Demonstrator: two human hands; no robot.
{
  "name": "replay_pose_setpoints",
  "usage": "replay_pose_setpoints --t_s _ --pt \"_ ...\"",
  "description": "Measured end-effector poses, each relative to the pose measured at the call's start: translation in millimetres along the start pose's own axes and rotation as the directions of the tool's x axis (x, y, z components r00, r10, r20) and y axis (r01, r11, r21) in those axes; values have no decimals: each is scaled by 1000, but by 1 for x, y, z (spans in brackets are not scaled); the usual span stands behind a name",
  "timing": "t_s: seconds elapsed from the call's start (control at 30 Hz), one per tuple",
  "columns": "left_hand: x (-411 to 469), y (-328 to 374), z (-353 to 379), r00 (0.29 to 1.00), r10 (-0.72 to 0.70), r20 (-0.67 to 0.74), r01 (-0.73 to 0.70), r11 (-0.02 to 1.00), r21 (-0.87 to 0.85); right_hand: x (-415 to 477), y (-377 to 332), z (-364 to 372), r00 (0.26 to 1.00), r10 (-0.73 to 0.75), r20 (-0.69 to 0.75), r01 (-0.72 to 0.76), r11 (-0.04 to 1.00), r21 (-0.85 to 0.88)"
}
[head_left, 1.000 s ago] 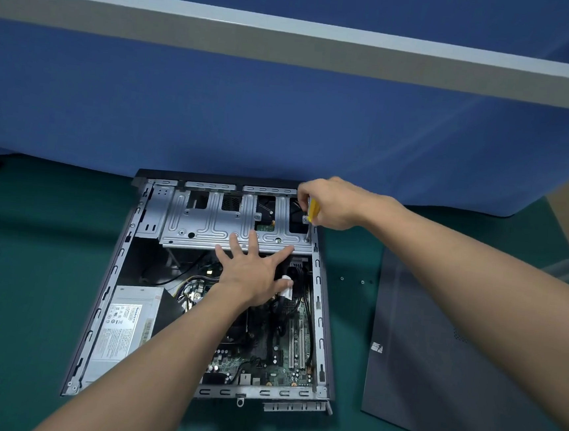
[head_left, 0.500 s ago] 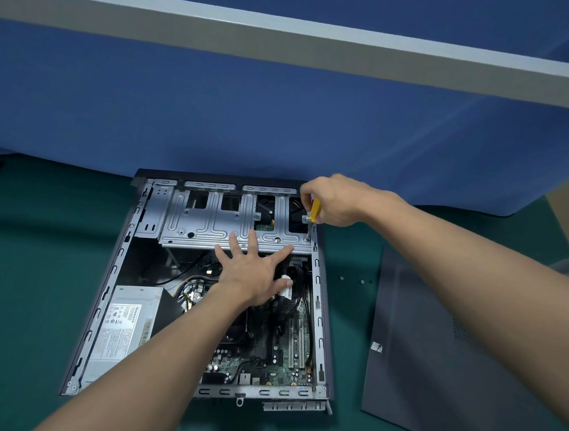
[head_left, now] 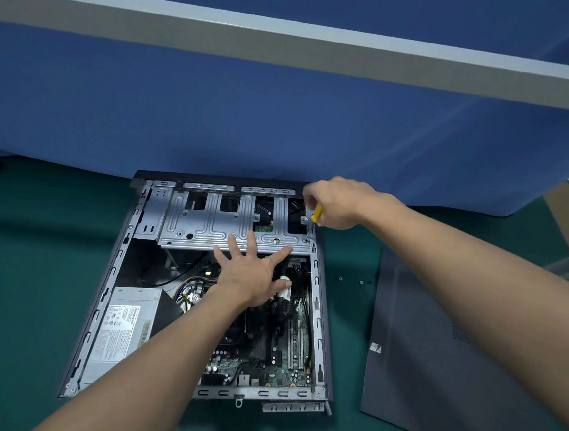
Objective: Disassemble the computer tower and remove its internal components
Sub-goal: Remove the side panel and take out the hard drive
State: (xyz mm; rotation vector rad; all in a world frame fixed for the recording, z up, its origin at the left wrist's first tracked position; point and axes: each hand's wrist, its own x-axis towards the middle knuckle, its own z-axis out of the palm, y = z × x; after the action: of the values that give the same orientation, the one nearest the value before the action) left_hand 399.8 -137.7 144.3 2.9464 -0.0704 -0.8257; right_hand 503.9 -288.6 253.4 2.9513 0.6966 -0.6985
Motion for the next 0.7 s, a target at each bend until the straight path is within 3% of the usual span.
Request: replay_pose_setpoints --t_s 0.13,0.27,0.4,0.57,0.7 --pt "0 -1 0 1000 -1 1 1 1000 1 3 0 1 991 130 4 -129 985 -116" --pt "0 0 0 1000 3 -8 -3 1000 -4 2 3 0 999 44 -25 -46 995 -85" --pt "0 -1 0 1000 -1 -5 1 1000 8 2 6 2 1000 -6 -10 7 996 94" --pt "0 0 0 1000 -5 -2 5 1000 15 3 4 5 990 119 -79 -122 992 -27" --pt "0 0 0 1000 -3 -3 3 1000 8 3 1 4 993 58 -100 -58 998 -4"
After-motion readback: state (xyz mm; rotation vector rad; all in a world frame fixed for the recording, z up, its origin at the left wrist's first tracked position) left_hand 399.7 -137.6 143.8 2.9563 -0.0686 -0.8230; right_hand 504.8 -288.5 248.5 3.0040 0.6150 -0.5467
